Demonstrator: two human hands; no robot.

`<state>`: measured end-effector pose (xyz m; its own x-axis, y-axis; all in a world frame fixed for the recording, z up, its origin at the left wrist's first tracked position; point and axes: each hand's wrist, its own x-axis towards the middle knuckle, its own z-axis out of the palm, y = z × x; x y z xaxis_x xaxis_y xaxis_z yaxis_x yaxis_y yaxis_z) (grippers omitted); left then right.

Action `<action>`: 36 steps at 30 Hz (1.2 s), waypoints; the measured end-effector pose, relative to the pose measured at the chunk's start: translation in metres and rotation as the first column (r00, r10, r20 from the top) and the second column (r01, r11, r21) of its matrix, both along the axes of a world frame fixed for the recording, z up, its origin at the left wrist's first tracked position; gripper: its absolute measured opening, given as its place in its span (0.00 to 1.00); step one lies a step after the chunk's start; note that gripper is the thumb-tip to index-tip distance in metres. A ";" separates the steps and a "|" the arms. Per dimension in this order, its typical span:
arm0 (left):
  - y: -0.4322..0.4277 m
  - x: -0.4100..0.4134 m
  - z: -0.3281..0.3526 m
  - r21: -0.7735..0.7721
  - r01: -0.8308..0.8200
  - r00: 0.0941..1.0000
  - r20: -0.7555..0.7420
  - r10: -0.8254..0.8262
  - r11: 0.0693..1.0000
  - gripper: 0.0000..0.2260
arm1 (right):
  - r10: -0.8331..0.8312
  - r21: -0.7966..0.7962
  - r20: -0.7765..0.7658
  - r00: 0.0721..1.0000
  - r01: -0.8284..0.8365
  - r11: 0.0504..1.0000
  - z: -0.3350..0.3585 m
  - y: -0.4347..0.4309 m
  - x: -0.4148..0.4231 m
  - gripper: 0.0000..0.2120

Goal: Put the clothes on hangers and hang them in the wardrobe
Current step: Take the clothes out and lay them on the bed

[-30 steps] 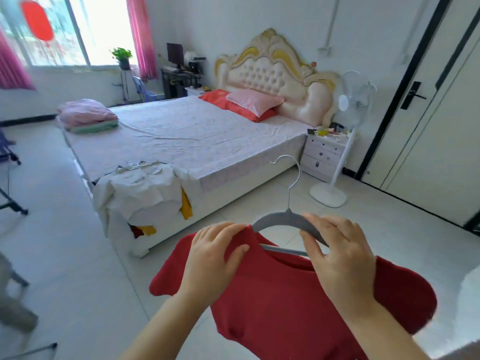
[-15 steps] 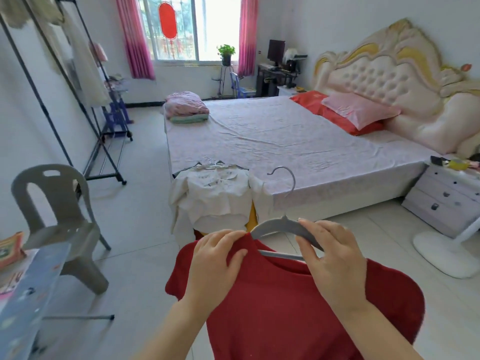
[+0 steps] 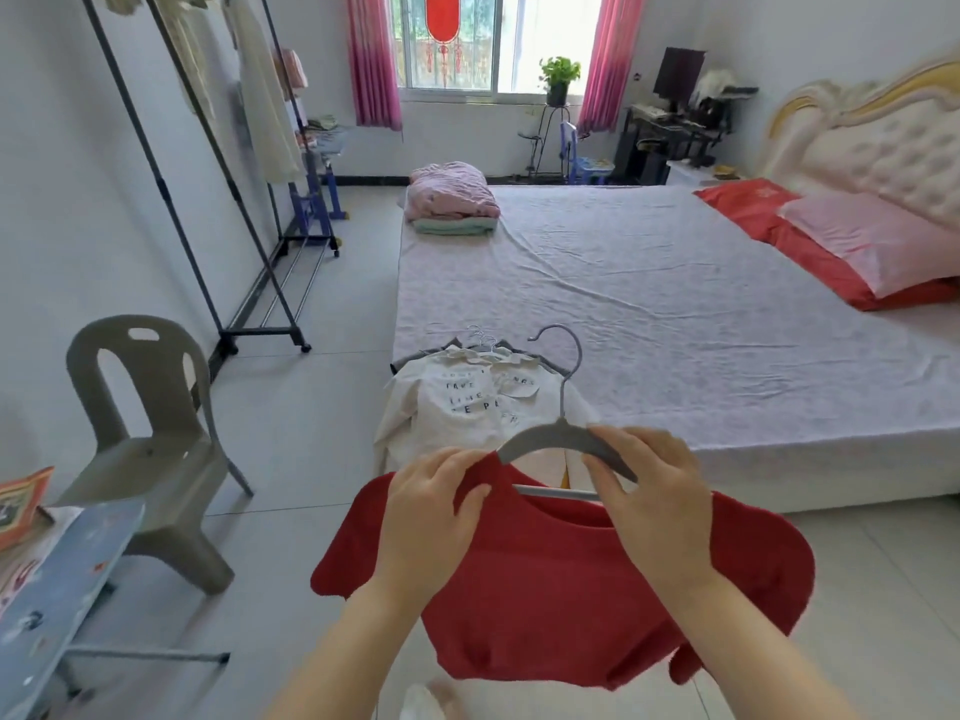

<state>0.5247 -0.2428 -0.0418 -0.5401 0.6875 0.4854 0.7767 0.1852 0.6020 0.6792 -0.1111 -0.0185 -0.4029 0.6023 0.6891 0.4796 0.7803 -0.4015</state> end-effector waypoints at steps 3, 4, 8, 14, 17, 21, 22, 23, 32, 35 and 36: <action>0.049 -0.046 -0.011 -0.020 0.001 1.000 0.018 0.000 1.000 0.15 | 0.026 -0.057 -0.003 1.000 -0.026 0.998 -0.011 0.049 -0.047 0.17; 0.064 -0.061 -0.014 -0.026 -0.001 1.000 0.020 0.002 1.000 0.15 | 0.037 -0.083 -0.001 0.999 -0.037 0.996 -0.015 0.065 -0.063 0.17; 0.120 -0.119 -0.018 -0.055 0.017 1.000 0.013 -0.016 0.998 0.16 | 0.058 -0.179 0.003 0.998 -0.057 0.982 -0.024 0.124 -0.120 0.17; 0.195 -0.188 -0.030 -0.124 0.012 1.000 0.006 -0.011 0.992 0.16 | 0.097 -0.277 0.002 0.995 -0.093 0.956 -0.040 0.205 -0.193 0.17; 0.234 -0.225 -0.043 -0.171 -0.004 1.000 0.016 0.007 0.985 0.16 | 0.140 -0.321 -0.014 0.990 -0.137 0.937 -0.057 0.249 -0.233 0.18; 0.293 -0.269 -0.064 -0.269 -0.048 0.996 0.058 0.066 0.962 0.15 | 0.188 -0.421 -0.015 0.982 -0.176 0.890 -0.085 0.313 -0.285 0.19; 0.309 -0.280 -0.069 -0.290 -0.056 0.994 0.072 0.080 0.955 0.15 | 0.203 -0.433 -0.003 0.979 -0.184 0.882 -0.090 0.330 -0.297 0.20; 0.324 -0.290 -0.075 -0.314 -0.061 0.992 0.088 0.093 0.948 0.14 | 0.215 -0.444 0.010 0.977 -0.188 0.876 -0.096 0.347 -0.309 0.20; 0.427 -0.362 -0.132 -0.562 -0.056 0.969 0.170 0.181 0.826 0.21 | 0.349 -0.675 0.392 0.851 0.008 0.738 -0.175 0.461 -0.411 0.23; 0.438 -0.367 -0.147 -0.627 -0.060 0.962 0.173 0.213 0.777 0.21 | 0.390 -0.734 0.394 0.833 0.029 0.679 -0.193 0.472 -0.425 0.22; 0.439 -0.367 -0.151 -0.660 -0.063 0.962 0.161 0.222 0.749 0.21 | 0.403 -0.742 0.390 0.828 0.024 0.670 -0.197 0.473 -0.425 0.22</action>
